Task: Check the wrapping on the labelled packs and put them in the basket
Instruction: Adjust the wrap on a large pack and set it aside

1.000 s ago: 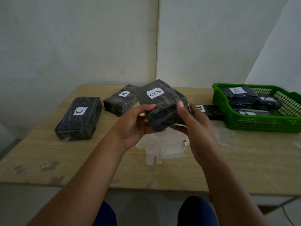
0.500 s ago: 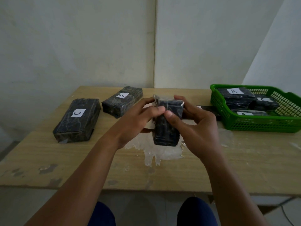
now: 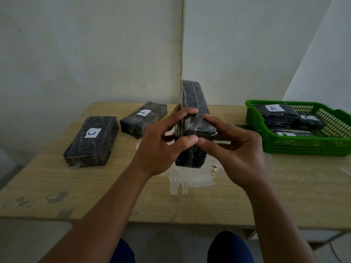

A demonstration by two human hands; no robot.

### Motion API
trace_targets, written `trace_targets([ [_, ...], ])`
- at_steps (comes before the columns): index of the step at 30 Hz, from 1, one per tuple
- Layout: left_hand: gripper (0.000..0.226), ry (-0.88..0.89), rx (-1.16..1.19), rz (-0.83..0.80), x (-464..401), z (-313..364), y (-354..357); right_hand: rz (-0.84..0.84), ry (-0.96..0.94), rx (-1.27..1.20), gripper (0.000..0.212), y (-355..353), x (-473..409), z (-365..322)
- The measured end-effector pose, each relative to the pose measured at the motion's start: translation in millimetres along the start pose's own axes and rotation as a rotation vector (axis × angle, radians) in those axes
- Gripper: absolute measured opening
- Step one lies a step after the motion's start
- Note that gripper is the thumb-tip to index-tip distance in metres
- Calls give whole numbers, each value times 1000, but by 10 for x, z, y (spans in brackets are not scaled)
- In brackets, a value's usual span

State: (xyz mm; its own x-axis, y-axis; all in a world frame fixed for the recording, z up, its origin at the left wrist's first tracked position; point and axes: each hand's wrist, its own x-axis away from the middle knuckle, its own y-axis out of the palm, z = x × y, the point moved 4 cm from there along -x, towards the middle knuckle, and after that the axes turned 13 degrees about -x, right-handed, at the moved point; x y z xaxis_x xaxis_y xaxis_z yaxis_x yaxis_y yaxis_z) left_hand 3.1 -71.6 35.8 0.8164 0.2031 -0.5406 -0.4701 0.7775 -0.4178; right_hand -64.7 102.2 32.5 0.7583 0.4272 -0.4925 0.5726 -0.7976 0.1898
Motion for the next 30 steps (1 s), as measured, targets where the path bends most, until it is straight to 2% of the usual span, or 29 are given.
trace_targets([
  [7, 42, -24, 66, 16, -6, 48, 22, 14, -2, 21, 52, 4, -11, 9],
  [9, 37, -82, 89, 45, -35, 65, 20, -3, 25, 73, 57, 23, -14, 42],
  [12, 28, -265, 175, 76, -85, 79, 0, -80, 136, 71, 71, 74, 17, 133],
  [14, 39, -340, 135, 10, -104, 55, -7, -63, 181, 8, 63, 93, -2, 122],
  [17, 58, -377, 103, -120, -104, 39, 9, 74, 247, -95, 43, 70, -59, 56],
  [20, 50, -421, 96, -163, -123, 67, 21, 140, 335, -46, 35, 36, -126, 57],
  [24, 17, -489, 46, -146, -162, 111, 30, 163, 392, -10, 16, 68, -189, 47],
  [30, 21, -525, 36, -119, -179, 121, 9, 147, 415, 7, 24, 98, -223, 55],
])
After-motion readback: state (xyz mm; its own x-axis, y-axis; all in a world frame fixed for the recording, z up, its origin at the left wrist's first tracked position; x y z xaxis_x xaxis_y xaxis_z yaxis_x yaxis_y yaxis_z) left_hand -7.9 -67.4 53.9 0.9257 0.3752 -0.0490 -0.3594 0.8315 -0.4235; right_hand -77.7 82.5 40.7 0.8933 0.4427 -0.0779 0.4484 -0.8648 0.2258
